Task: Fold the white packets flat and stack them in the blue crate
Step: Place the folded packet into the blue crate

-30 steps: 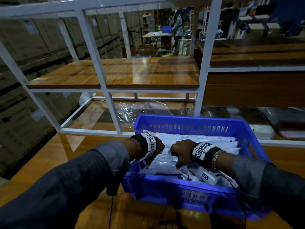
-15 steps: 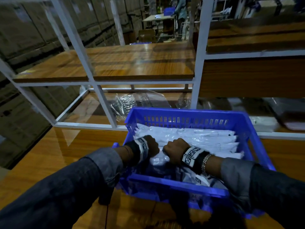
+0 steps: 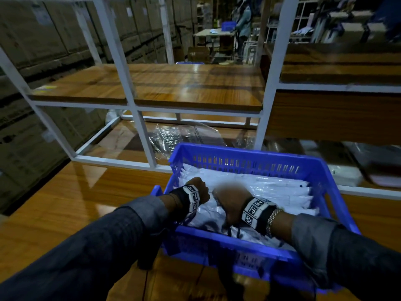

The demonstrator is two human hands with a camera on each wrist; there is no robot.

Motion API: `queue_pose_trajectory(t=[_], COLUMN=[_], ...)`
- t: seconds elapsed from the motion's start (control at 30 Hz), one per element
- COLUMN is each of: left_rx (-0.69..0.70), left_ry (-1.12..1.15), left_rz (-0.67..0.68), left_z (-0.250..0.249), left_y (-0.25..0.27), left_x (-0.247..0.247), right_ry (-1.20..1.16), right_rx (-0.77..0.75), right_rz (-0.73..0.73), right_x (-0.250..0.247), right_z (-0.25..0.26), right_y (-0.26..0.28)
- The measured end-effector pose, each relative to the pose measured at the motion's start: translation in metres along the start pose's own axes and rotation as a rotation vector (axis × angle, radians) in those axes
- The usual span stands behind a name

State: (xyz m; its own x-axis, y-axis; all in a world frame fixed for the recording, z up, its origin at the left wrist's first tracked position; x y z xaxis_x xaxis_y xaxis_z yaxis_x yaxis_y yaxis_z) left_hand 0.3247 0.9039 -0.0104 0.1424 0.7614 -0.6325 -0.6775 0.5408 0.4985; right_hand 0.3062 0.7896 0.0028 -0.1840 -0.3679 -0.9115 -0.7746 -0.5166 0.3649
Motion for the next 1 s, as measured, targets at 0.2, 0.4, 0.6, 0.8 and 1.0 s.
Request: queue_pose_trajectory(t=[0.2,0.4,0.6,0.8,1.0], left_rx=[-0.083,-0.162,-0.187,-0.138,-0.226], left_ry=[0.045,0.107,0.248,0.548,0.982], left_rz=[-0.008,-0.053,-0.026,0.142,0.045], left_z=[0.004,0.013,0.04,0.069,0.072], left_y=[-0.005,-0.006,0.017,0.026,0.042], left_x=[0.001,0.005,-0.014,-0.042,-0.087], right_ry=[-0.029,-0.035,-0.11,-0.236,-0.474], right_rx=[0.054,0.042,-0.001,-0.03,-0.008], right_rz=[-0.032,-0.037,-0.018,0.029,-0.065], right_x=[0.0,-0.002,-0.003,-0.027,-0.058], right_z=[0.009,0.003,-0.007,-0.021,-0.052], right_y=[0.002,0.004,0.007,0.013,0.026])
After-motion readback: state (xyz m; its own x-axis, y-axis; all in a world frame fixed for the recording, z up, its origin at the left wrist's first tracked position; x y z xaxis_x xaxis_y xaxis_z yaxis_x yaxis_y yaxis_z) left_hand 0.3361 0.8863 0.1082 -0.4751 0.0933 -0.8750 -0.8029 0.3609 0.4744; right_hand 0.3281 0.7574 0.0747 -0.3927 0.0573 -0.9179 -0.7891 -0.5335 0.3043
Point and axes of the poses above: each hand's wrist, its own y-axis away from the middle knuckle, its own x-axis out of the palm, z = x × y, the point moved 5 cm from there along -y, towards the middle knuckle, and after that the axes turned 6 degrees about z, right-handed, at the moved point
